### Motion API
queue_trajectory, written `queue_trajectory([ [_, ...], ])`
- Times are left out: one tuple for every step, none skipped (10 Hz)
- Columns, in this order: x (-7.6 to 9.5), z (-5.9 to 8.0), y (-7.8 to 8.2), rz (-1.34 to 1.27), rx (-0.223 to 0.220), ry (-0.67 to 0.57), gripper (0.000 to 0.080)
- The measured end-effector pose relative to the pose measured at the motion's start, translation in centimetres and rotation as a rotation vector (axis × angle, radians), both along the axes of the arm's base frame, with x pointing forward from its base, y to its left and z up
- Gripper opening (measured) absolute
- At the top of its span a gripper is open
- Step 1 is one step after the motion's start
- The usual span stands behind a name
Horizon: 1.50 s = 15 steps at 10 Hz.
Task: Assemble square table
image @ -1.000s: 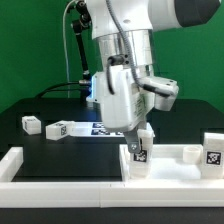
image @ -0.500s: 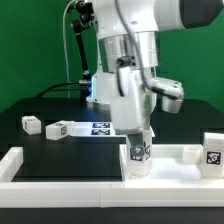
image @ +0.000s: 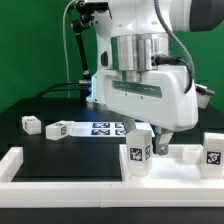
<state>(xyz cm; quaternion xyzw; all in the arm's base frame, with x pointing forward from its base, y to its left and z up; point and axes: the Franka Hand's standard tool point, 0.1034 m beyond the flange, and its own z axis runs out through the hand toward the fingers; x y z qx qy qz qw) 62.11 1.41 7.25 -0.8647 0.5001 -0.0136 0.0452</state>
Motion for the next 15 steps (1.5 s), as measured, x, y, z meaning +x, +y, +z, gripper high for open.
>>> queue_trajectory([
  [0.28, 0.01, -0.25, 0.164, -0.023, -0.025, 0.0648],
  [0.59, 0.10, -0.44, 0.315, -0.053, -0.050, 0.0648],
  [0.83, 0.16, -0.42, 0.396, -0.081, -0.073, 0.0648],
  [0.77, 0.11, -0.34, 0.365, -0.075, -0.071, 0.0648],
  [0.78, 0.12, -0.37, 0.355, -0.074, -0.071, 0.0546],
  [0.78, 0.12, -0.38, 0.355, -0.074, -0.071, 0.0410],
  [0.73, 0.08, -0.39, 0.297, -0.068, -0.067, 0.0410],
  [0.64, 0.03, -0.58, 0.234, -0.063, -0.062, 0.0294],
  [0.62, 0.01, -0.61, 0.163, -0.057, -0.058, 0.0294],
  [0.62, -0.01, -0.62, 0.124, -0.053, -0.057, 0.0294],
  [0.57, -0.04, -0.64, 0.003, -0.039, -0.050, 0.0294],
  [0.43, -0.11, -0.63, -0.159, -0.016, -0.035, 0.0294],
  [0.45, -0.17, -0.76, -0.302, 0.017, -0.029, 0.0294],
  [0.43, -0.22, -0.76, -0.494, 0.072, -0.026, 0.0294],
  [0.45, -0.26, -0.60, -0.649, 0.122, -0.019, 0.0294],
])
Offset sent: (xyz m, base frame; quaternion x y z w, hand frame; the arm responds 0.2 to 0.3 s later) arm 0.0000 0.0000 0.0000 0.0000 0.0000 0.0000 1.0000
